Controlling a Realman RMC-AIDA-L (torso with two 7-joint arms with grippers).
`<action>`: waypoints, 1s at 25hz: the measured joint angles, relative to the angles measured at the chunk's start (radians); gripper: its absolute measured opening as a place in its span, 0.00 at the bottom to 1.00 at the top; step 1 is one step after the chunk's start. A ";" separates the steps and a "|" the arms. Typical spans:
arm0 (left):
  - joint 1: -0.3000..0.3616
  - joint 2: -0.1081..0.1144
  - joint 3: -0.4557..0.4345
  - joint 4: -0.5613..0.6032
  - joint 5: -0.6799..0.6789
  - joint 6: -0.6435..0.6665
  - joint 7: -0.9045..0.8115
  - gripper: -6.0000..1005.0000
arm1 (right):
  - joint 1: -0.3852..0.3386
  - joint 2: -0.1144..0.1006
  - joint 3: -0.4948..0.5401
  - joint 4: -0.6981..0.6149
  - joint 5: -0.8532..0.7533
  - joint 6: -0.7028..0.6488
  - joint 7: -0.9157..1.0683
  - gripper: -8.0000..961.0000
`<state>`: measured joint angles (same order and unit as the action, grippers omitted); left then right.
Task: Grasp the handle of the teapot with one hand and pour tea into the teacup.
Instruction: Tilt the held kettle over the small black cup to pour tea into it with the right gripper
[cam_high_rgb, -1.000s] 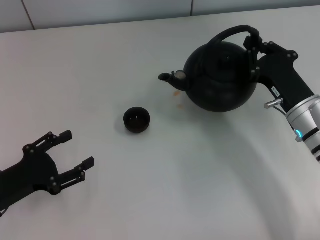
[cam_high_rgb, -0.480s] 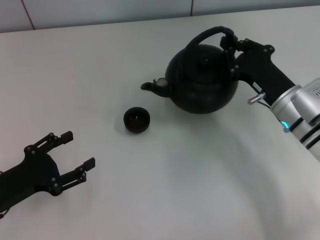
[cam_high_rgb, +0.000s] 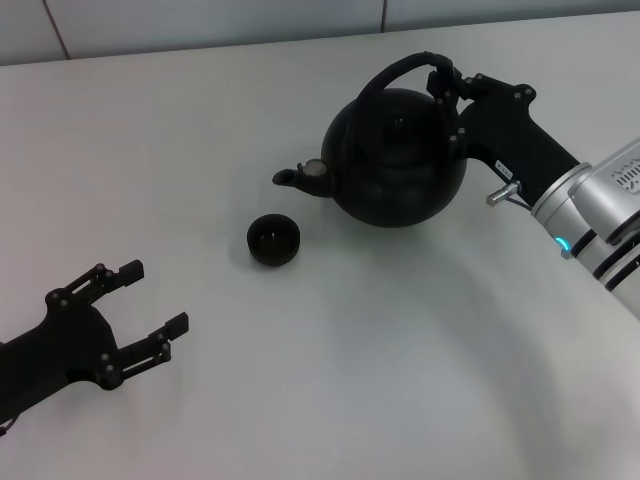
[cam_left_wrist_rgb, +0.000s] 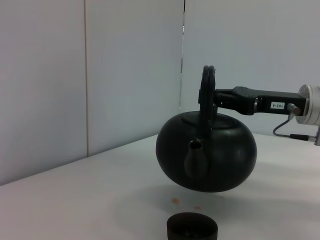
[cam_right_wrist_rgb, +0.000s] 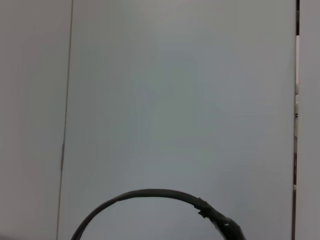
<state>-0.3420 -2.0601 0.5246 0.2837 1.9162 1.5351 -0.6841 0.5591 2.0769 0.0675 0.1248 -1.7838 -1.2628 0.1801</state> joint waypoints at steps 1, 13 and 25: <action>0.000 0.000 0.000 0.000 0.000 0.000 0.000 0.83 | 0.001 0.000 0.000 -0.002 -0.002 0.000 -0.003 0.09; 0.000 0.000 0.000 -0.003 -0.002 -0.001 0.000 0.83 | 0.015 0.003 0.000 -0.049 -0.058 -0.008 -0.052 0.09; 0.000 0.000 0.000 -0.002 -0.010 -0.003 0.000 0.83 | 0.031 0.003 0.000 -0.068 -0.068 -0.021 -0.131 0.09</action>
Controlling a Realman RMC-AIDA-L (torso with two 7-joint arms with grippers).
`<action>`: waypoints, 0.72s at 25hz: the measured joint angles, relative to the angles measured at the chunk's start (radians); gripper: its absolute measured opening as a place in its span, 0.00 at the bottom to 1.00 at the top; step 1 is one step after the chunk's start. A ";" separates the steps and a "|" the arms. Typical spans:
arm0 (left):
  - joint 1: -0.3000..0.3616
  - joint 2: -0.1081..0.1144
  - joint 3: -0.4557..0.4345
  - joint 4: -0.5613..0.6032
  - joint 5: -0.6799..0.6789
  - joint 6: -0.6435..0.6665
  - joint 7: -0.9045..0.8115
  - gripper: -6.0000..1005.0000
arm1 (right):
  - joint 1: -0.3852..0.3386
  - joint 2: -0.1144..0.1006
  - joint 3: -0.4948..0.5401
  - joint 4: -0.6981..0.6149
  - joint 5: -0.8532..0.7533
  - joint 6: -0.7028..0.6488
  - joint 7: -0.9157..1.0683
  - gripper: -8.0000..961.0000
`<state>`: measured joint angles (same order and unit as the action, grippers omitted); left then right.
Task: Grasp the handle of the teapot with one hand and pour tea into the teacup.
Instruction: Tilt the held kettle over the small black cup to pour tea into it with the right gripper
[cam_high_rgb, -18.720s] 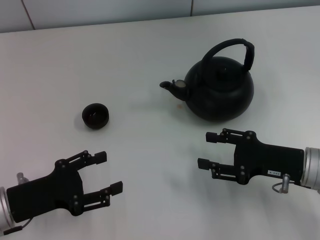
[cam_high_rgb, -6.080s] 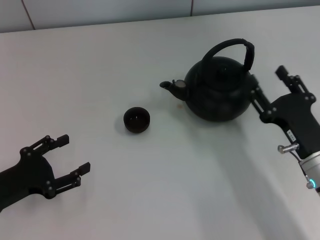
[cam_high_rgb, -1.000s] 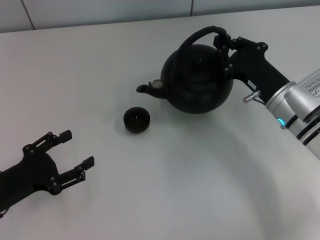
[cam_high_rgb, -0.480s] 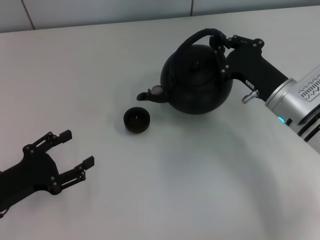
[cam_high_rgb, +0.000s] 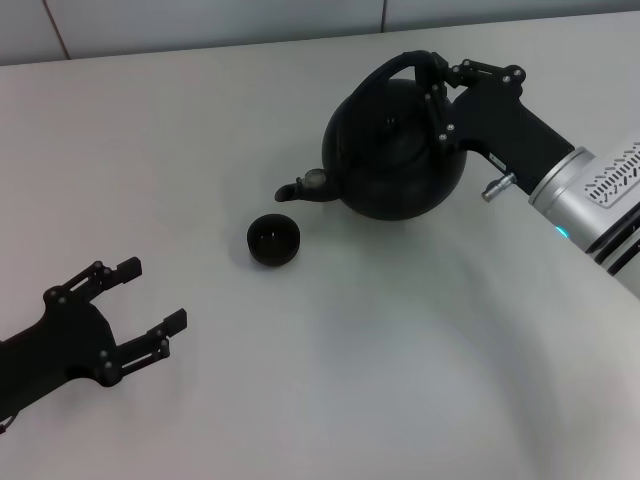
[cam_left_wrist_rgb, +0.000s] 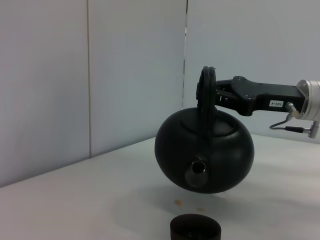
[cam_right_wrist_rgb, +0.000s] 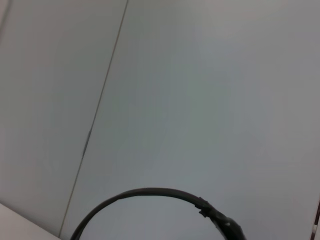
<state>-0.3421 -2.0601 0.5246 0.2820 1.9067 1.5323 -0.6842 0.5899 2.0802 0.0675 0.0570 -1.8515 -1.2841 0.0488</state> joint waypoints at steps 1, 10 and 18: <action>0.000 0.000 0.000 0.000 -0.001 0.000 0.000 0.83 | 0.001 0.000 0.000 -0.003 -0.001 0.000 0.000 0.09; -0.004 0.000 0.000 0.001 -0.005 0.000 0.000 0.83 | 0.013 0.000 0.000 -0.023 -0.004 -0.001 -0.020 0.09; -0.007 0.000 0.000 0.002 -0.005 0.000 0.000 0.83 | 0.019 0.000 -0.005 -0.023 -0.005 -0.001 -0.062 0.09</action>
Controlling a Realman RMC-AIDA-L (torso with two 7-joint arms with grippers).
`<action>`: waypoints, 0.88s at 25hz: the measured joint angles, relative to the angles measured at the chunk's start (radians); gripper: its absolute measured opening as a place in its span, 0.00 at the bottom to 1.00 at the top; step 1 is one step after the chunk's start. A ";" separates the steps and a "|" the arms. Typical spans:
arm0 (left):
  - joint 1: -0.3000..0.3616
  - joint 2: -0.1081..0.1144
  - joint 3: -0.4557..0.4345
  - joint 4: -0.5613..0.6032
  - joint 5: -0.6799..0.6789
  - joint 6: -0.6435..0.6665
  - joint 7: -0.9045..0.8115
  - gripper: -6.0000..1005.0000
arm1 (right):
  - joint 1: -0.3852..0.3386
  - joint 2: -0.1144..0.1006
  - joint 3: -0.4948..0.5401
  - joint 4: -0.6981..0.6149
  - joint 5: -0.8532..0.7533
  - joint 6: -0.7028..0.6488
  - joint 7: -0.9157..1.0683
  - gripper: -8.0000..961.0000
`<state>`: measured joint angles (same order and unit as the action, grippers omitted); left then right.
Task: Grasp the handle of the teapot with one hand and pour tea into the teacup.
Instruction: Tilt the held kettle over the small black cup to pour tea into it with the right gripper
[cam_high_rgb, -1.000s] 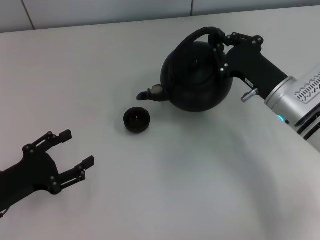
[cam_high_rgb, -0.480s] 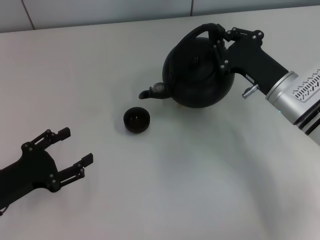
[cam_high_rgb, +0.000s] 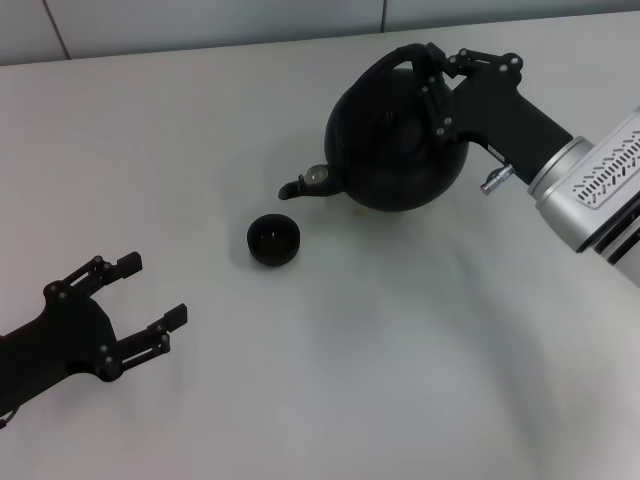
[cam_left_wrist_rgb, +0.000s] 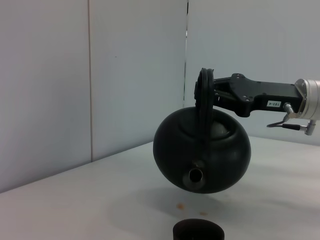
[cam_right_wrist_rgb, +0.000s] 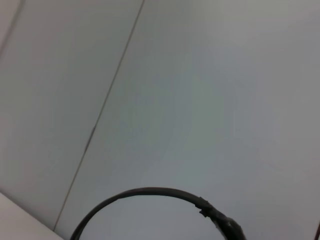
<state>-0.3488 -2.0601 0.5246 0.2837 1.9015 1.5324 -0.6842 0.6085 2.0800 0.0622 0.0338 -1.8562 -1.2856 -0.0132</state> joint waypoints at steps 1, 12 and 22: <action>0.000 0.000 0.000 0.000 0.000 0.000 0.000 0.83 | 0.001 0.000 -0.004 0.001 0.000 0.000 -0.007 0.09; -0.004 0.000 0.000 0.001 0.001 -0.001 0.000 0.83 | 0.009 0.001 -0.032 0.007 0.000 0.006 -0.065 0.09; -0.004 0.000 0.000 0.003 0.001 -0.002 -0.002 0.83 | 0.010 0.002 -0.032 0.004 0.000 0.002 -0.067 0.09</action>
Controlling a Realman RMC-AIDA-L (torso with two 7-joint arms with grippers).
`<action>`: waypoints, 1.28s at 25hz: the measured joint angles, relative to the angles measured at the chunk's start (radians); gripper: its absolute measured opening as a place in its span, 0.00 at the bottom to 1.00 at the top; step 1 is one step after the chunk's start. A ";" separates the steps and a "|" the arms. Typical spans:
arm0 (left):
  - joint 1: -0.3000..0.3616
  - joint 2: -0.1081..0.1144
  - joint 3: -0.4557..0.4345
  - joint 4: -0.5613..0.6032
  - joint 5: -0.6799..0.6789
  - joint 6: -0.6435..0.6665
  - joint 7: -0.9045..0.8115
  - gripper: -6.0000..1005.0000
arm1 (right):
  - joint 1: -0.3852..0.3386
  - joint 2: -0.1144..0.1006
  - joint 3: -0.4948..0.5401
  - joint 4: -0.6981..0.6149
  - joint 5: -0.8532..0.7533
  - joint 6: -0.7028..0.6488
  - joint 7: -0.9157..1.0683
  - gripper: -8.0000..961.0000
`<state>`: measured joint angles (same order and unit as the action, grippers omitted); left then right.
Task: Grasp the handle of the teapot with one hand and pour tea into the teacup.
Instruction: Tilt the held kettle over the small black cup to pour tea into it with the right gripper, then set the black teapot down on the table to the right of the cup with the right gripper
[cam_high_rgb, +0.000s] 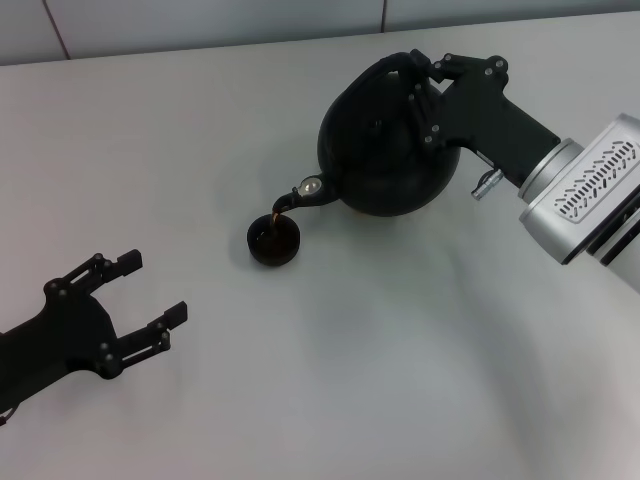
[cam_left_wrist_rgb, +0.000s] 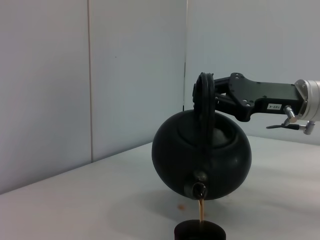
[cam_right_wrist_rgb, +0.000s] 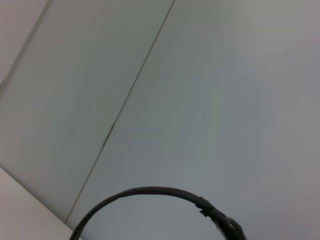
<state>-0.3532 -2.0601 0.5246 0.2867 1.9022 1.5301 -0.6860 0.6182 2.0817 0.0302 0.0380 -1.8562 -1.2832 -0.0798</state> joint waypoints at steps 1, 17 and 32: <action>0.000 0.000 0.000 0.000 0.000 0.000 0.000 0.83 | 0.000 0.000 0.000 0.000 0.000 0.000 0.001 0.09; -0.001 0.000 0.000 -0.001 -0.001 -0.004 0.000 0.83 | -0.021 0.000 0.023 0.006 0.011 -0.002 0.243 0.10; -0.001 0.000 0.002 -0.001 -0.002 -0.004 0.002 0.83 | -0.069 0.001 0.123 0.008 0.011 -0.004 0.463 0.09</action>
<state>-0.3543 -2.0601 0.5264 0.2857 1.9005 1.5263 -0.6842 0.5493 2.0828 0.1532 0.0457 -1.8451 -1.2874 0.3828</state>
